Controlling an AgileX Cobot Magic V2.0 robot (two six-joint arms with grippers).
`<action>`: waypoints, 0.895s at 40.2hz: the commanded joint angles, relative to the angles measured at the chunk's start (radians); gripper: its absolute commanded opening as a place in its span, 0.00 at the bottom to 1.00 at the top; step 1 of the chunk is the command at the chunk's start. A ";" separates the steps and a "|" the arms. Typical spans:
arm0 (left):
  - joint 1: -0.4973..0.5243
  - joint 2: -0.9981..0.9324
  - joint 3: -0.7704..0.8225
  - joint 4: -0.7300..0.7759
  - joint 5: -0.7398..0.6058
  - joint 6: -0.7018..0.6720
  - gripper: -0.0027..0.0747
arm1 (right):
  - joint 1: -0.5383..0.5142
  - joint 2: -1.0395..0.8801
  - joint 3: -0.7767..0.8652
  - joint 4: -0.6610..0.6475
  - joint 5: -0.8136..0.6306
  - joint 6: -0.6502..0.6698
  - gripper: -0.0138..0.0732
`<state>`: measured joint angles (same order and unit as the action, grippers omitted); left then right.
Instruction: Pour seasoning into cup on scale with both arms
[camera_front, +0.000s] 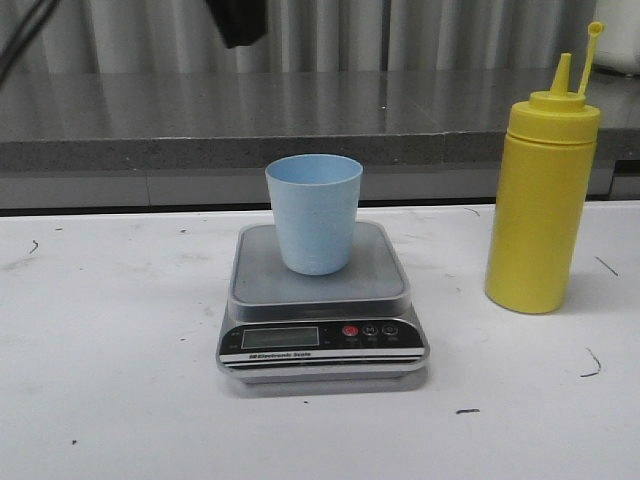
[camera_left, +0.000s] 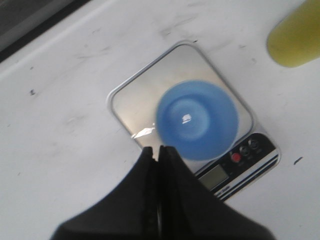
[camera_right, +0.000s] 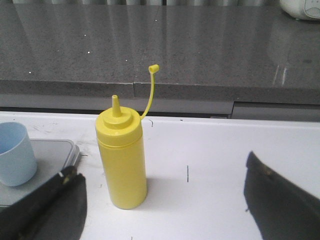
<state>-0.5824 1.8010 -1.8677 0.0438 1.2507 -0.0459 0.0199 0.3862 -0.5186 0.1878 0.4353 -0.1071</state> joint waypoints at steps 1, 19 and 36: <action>0.062 -0.136 0.069 0.007 0.004 -0.014 0.01 | -0.005 0.016 -0.034 0.003 -0.078 0.001 0.91; 0.312 -0.605 0.668 0.007 -0.354 -0.031 0.01 | -0.005 0.016 -0.034 0.003 -0.078 0.001 0.91; 0.341 -1.173 1.171 -0.001 -0.840 -0.041 0.01 | -0.005 0.016 -0.034 0.003 -0.078 0.001 0.85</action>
<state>-0.2445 0.7393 -0.7411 0.0494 0.5558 -0.0778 0.0199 0.3862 -0.5186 0.1878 0.4353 -0.1071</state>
